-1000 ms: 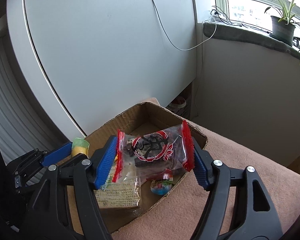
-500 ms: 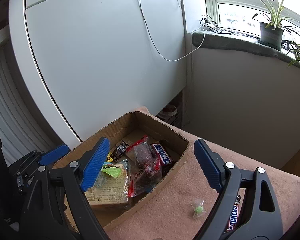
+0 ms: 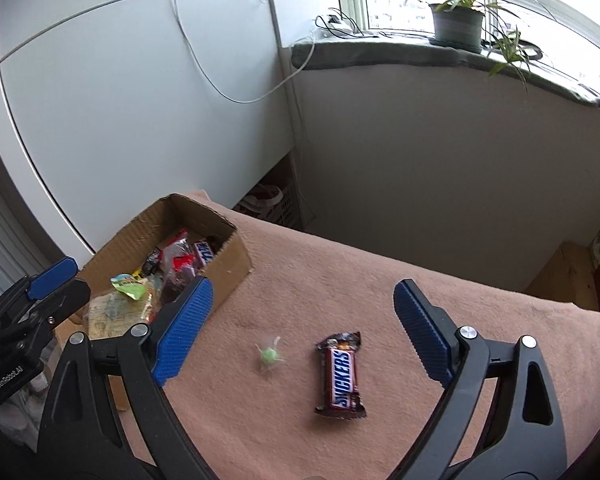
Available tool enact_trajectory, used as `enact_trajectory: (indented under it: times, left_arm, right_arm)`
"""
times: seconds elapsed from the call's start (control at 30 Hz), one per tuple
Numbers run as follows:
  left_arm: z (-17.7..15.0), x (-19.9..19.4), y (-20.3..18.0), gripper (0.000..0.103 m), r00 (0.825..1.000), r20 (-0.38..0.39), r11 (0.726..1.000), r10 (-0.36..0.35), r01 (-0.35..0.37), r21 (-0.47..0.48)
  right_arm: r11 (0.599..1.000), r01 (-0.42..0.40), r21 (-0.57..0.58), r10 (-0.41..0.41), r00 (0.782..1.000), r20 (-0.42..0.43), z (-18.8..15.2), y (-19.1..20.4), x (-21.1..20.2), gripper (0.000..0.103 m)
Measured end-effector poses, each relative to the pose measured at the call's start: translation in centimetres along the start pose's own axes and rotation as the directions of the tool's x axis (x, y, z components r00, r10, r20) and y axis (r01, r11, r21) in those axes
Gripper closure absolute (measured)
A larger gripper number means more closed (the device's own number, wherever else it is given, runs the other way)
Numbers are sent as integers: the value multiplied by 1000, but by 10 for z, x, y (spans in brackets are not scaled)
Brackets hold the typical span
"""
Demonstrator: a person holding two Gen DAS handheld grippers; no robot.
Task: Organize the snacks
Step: 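Move both open tools back toward the green candy and Snickers bar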
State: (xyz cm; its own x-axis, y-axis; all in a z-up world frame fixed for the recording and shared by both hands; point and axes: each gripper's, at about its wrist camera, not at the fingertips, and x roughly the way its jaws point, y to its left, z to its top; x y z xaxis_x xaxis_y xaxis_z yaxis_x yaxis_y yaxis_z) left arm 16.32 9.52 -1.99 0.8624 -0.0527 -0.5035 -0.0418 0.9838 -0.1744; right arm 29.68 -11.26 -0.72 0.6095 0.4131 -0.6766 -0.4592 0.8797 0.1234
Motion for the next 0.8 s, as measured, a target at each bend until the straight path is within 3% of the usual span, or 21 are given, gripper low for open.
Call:
enact_trajectory:
  times: [0.2, 0.37, 0.43, 0.5, 0.6, 0.8]
  left_arm:
    - [-10, 12, -39, 48, 997, -51, 996, -61, 64, 62]
    - [-20, 29, -59, 48, 988, -111, 992, -106, 113, 58]
    - [-26, 36, -67, 50, 984, -134, 990, -113, 123, 68]
    - [-31, 43, -77, 54, 981, -156, 988, -111, 127, 91]
    - [-39, 53, -89, 64, 975, -192, 983, -114, 139, 124]
    - [-47, 77, -89, 71, 959, -263, 986, -104, 134, 98]
  right_arm:
    - [998, 12, 69, -9, 999, -44, -26, -36, 6, 9]
    - [995, -29, 97, 37, 996, -83, -40, -48, 16, 9]
    - [994, -57, 96, 67, 993, -102, -44, -49, 22, 14]
    - [993, -80, 92, 92, 987, -133, -47, -48, 31, 25]
    - [991, -103, 88, 118, 977, -179, -53, -48, 46, 35]
    - [986, -145, 83, 159, 964, -212, -60, -49, 62, 37]
